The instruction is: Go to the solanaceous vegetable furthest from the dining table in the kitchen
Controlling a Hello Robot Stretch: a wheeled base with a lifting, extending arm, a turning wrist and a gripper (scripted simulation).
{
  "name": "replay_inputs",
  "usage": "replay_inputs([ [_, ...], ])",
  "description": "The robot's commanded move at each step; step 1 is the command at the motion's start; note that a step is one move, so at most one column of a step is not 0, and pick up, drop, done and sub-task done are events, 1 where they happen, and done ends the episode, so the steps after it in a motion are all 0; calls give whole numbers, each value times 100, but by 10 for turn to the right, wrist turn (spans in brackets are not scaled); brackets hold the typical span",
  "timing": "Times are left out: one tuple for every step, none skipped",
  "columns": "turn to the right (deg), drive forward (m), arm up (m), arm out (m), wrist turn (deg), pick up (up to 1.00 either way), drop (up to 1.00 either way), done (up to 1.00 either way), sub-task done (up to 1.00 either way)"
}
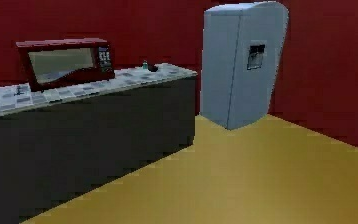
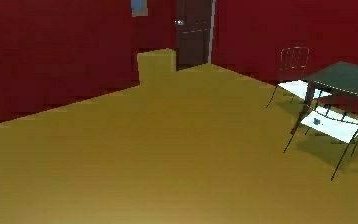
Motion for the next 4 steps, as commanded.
replay_inputs([
  [30, 0, 0, 0, 0, 0, 0, 0, 0],
  [0, 100, 0, 0, 0, 0, 0, 0, 0],
  [30, 0, 0, 0, 0, 0, 0, 0, 0],
  [0, 20, 0, 0, 0, 0, 0, 0, 0],
])
